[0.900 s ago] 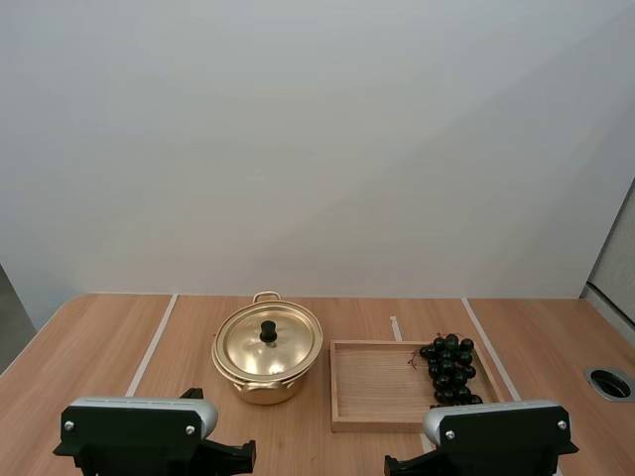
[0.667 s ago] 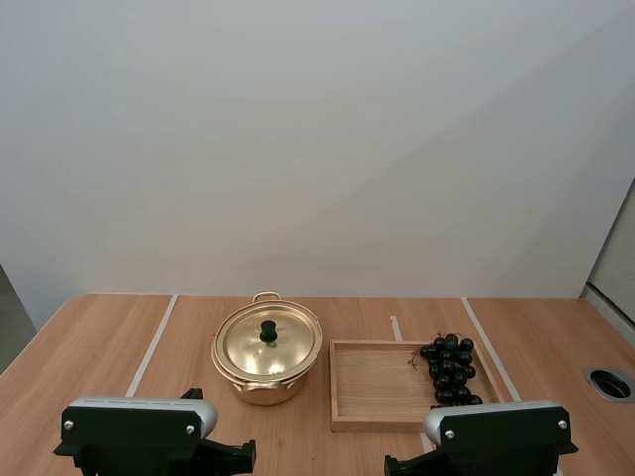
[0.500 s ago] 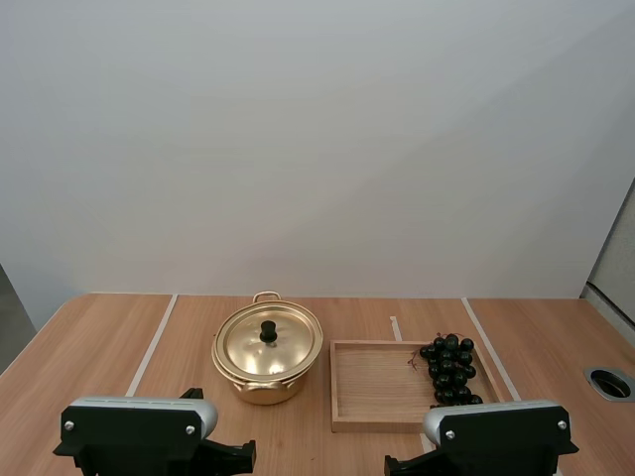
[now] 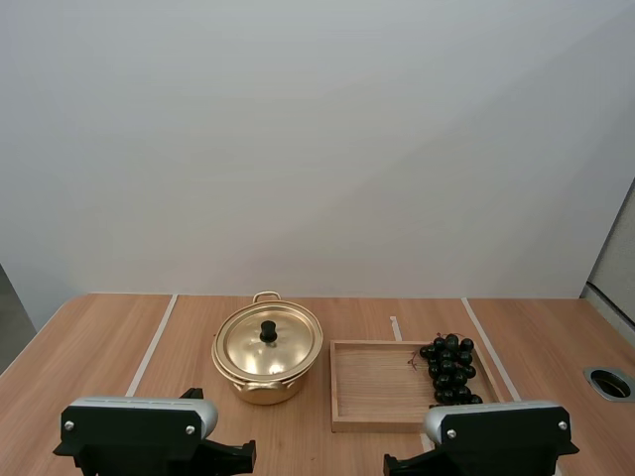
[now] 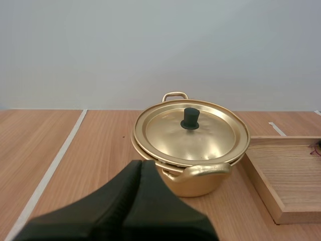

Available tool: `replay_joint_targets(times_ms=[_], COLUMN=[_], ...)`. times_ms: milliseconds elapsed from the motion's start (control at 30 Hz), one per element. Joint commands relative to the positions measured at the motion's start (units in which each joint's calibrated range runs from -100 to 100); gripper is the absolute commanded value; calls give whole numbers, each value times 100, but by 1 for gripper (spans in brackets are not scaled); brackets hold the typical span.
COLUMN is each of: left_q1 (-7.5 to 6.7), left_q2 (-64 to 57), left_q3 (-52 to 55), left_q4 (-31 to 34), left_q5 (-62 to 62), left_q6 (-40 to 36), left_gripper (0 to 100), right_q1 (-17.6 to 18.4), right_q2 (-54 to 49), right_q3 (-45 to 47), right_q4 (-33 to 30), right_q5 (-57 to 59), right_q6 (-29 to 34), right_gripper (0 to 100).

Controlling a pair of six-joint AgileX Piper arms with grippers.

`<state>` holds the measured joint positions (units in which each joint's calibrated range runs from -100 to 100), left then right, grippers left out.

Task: Open the lid, put the grape in the pot, and close it

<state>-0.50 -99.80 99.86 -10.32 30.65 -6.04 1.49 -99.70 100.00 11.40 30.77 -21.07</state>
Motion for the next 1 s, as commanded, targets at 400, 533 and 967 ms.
replay_joint_targets(times_ms=[400,533,967], left_q1=[16,16,16], left_q2=[-20,-20,-8], left_q3=[-2207,-2816,-3188], left_q4=[30,30,37], left_q5=[37,835,2070], left_q6=[396,396,340], left_gripper=[0,0,5], right_q1=[-21,-21,-21], right_q2=[-30,-30,110], right_q3=[-2293,-2925,-3328], right_q4=[-56,-56,-170], right_q5=[1282,1282,2700], right_q6=[-12,-12,-12], right_gripper=[0,0,1])
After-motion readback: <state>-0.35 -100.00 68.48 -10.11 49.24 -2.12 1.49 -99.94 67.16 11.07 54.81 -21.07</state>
